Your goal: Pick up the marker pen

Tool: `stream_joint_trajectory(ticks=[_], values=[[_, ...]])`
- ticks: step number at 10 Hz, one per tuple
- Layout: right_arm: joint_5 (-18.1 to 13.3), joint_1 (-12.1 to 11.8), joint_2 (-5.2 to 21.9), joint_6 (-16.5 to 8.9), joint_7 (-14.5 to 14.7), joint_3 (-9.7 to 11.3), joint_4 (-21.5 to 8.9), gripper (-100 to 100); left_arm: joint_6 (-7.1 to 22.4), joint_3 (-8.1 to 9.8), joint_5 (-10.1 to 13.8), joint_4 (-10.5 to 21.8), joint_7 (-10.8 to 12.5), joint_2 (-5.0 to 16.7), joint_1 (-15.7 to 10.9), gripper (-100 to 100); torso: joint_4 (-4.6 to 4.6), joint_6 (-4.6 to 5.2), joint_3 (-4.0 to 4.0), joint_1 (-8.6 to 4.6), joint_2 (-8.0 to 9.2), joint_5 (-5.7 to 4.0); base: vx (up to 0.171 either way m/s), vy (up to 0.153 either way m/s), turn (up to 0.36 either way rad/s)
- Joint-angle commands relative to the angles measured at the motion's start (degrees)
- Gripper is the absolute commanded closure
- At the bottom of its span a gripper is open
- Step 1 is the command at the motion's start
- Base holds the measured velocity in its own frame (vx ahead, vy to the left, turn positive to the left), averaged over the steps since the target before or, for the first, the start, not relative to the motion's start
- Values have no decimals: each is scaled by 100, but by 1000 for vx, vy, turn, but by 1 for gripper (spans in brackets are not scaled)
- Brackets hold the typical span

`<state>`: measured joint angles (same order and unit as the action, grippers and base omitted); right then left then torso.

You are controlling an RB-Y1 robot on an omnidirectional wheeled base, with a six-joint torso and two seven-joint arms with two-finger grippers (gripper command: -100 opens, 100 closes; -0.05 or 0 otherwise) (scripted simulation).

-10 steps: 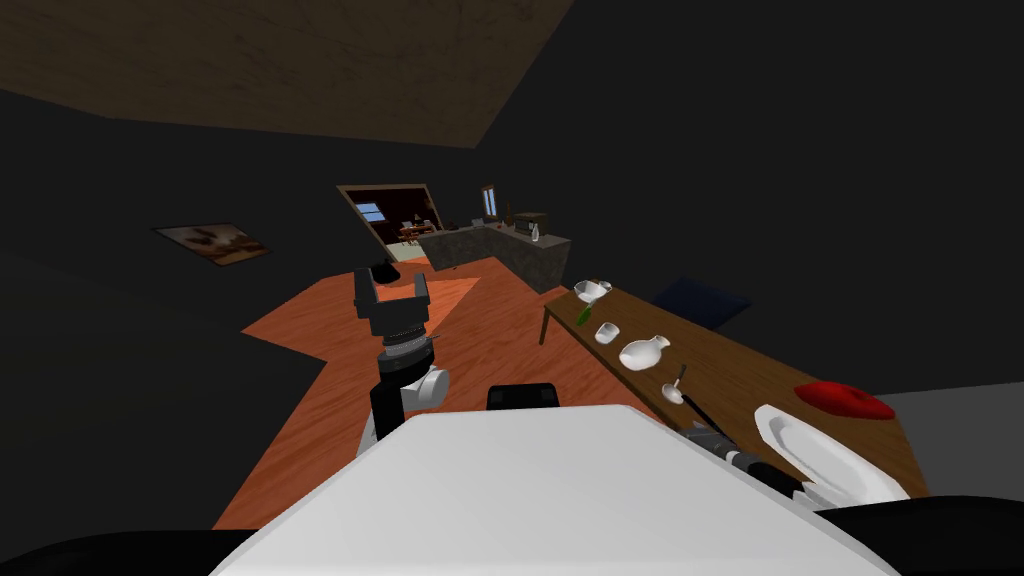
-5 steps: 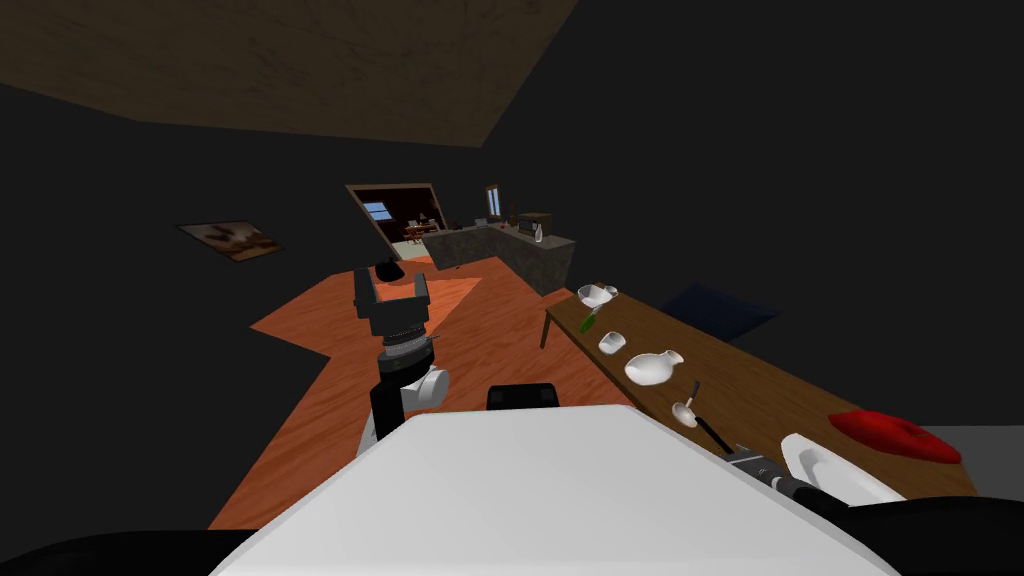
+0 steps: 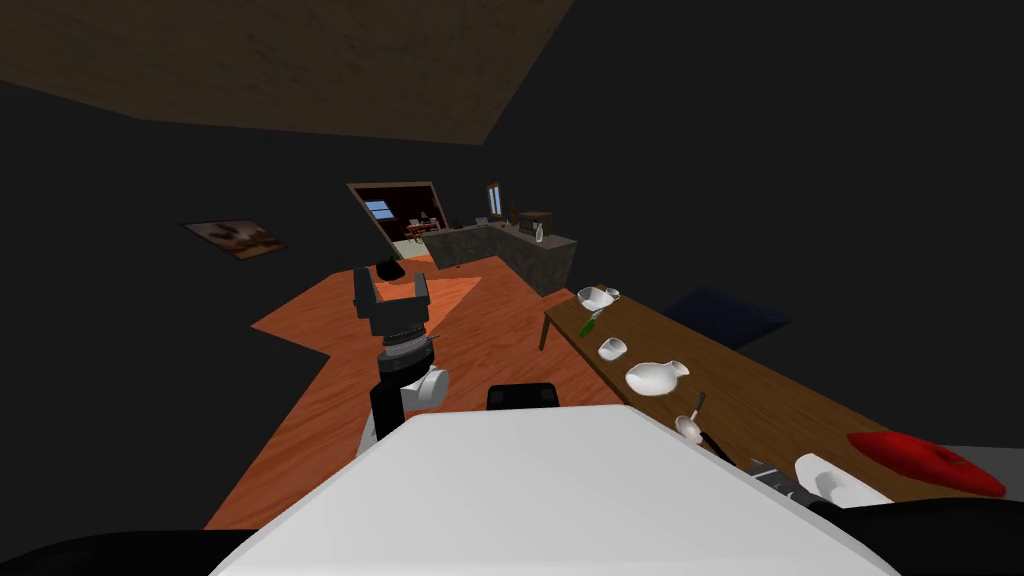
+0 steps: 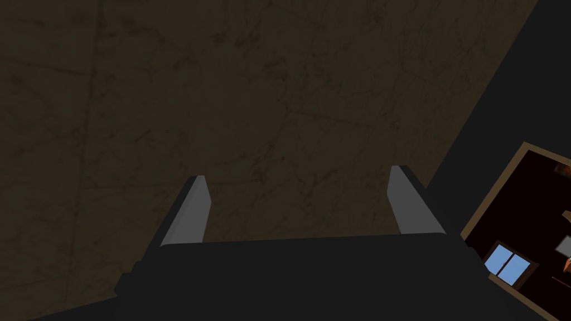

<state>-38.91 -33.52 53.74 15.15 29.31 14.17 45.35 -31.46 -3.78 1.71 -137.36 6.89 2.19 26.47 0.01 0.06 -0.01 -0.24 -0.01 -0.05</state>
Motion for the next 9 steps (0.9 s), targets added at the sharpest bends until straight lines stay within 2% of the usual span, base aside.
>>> stream_joint_trajectory(ticks=[1, 2, 3, 7, 9], values=[[0, 0, 0, 0, 0, 0, 0, -100, 0, 0, 0, 0, 0, 0, 0, 0, 0, 0, 0, 0, 0, 0, 16, -35, 12], [-6, 7, -6, 9, 18, 3, -20, 0, 0, 0, 0, 0, 0, 0, 0, 0, 1, 1, 3, 12, 6, 2, 3, -7, 0], [31, 83, -103, 5, -1, -6, -202, -100, 0, 0, 0, 0, 0, -1, 0, 0, 2, 1, 6, 22, 11, 5, -42, -17, 209], [104, 235, -298, -2, -37, -22, -570, -100, 0, -1, 0, 0, 0, -1, -1, 0, 10, 0, 25, 24, 43, 6, -78, -9, 179], [159, 350, -444, -7, -63, -34, -847, -100, 0, -1, 0, 1, 0, -1, -2, 0, 10, -1, 27, 26, 46, 6, -95, -4, 221]])
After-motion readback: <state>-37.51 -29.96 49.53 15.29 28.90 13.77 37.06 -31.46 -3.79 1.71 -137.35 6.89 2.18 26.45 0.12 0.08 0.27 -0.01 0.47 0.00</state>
